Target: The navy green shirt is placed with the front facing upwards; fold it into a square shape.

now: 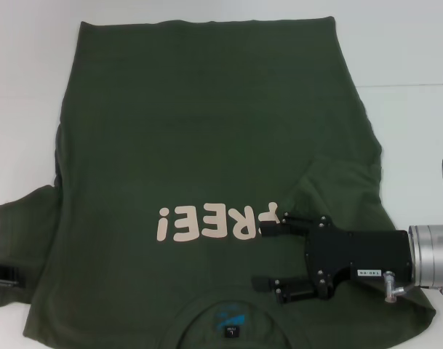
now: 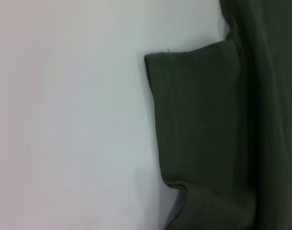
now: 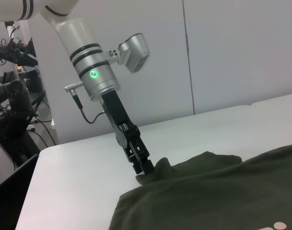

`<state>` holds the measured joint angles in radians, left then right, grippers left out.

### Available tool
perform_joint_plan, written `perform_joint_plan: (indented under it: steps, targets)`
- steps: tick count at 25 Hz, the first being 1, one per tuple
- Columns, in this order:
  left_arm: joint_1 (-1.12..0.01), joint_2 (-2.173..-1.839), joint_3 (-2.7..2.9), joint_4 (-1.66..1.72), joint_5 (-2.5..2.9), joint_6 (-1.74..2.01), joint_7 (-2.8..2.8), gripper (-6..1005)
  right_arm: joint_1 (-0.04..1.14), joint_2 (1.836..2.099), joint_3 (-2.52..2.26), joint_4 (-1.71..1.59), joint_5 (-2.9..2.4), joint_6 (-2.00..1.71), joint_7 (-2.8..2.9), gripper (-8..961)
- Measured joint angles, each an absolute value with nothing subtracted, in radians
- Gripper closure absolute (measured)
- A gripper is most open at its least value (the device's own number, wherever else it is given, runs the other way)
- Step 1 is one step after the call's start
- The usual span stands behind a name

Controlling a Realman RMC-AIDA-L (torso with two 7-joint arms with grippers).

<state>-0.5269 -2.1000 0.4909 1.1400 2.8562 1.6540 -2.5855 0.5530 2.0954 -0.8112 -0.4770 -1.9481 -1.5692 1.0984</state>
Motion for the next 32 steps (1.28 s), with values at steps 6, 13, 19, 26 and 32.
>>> perform_joint_plan:
  steps: [6, 13, 19, 26, 32]
  targets:
    - [-0.525, -2.100, 0.495, 1.140, 2.856, 1.646, -2.586, 176, 0.553, 2.095, -0.811, -0.477, -1.948, -1.569, 1.098, 7]
    - [-0.524, -2.101, 0.507, 1.140, 2.856, 1.641, -2.588, 180, 0.554, 2.095, -0.811, -0.477, -1.948, -1.568, 1.098, 8]
    - [-0.523, -2.103, 0.513, 1.140, 2.856, 1.641, -2.588, 183, 0.554, 2.095, -0.811, -0.477, -1.948, -1.567, 1.098, 8]
    - [-0.523, -2.103, 0.512, 1.140, 2.856, 1.640, -2.588, 184, 0.554, 2.095, -0.811, -0.477, -1.948, -1.566, 1.098, 8]
    - [-0.518, -2.103, 0.511, 1.140, 2.857, 1.632, -2.588, 184, 0.554, 2.095, -0.811, -0.477, -1.948, -1.566, 1.098, 7]
